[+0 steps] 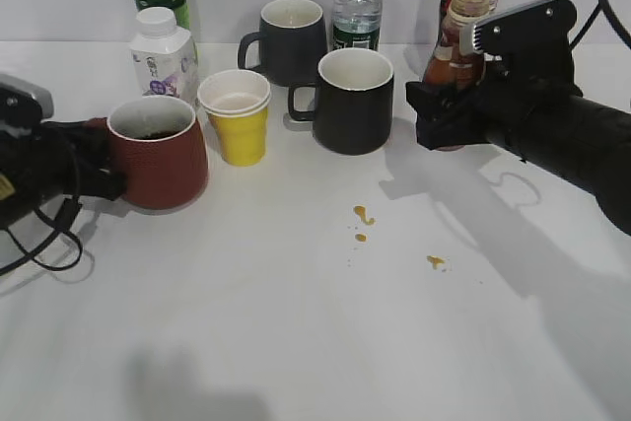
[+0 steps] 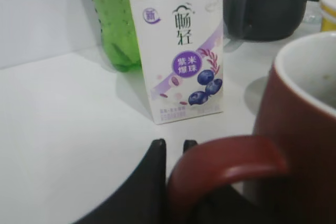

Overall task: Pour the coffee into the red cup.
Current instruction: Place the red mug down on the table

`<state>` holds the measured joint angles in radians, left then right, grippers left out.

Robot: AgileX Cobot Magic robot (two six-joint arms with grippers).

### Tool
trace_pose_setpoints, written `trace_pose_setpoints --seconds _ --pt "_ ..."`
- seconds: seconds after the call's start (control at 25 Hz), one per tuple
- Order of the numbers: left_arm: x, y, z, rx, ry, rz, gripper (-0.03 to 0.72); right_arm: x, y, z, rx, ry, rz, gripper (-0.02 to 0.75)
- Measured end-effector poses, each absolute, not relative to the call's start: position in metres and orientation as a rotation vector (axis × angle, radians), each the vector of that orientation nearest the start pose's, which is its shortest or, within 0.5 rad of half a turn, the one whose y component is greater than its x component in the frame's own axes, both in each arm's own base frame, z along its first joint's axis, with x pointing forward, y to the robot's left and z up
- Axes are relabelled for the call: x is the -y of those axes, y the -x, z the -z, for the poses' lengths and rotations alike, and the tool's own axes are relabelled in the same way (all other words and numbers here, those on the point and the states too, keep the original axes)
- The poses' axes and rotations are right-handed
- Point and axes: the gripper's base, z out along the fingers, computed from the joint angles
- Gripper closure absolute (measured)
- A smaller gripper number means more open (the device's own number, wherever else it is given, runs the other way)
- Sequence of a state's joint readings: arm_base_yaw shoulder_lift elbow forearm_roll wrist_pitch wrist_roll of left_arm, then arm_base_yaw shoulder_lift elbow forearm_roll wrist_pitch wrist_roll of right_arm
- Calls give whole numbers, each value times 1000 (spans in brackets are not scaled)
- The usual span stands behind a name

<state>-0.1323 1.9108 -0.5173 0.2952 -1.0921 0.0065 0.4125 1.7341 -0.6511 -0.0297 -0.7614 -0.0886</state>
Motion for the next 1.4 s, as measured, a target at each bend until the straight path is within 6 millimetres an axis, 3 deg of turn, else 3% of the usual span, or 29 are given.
trace_pose_setpoints --seconds 0.52,0.92,1.32,1.4 --pt "63 -291 -108 -1731 -402 255 604 -133 -300 -174 -1749 481 -233 227" --pt "61 -285 -106 -1736 -388 264 349 -135 -304 -142 -1820 495 -231 227" --pt "57 -266 -109 -1763 -365 258 288 -128 -291 -133 -1799 470 -235 225" --pt "56 -262 -112 -1768 -356 251 270 -127 -289 -132 -1794 455 -245 181"
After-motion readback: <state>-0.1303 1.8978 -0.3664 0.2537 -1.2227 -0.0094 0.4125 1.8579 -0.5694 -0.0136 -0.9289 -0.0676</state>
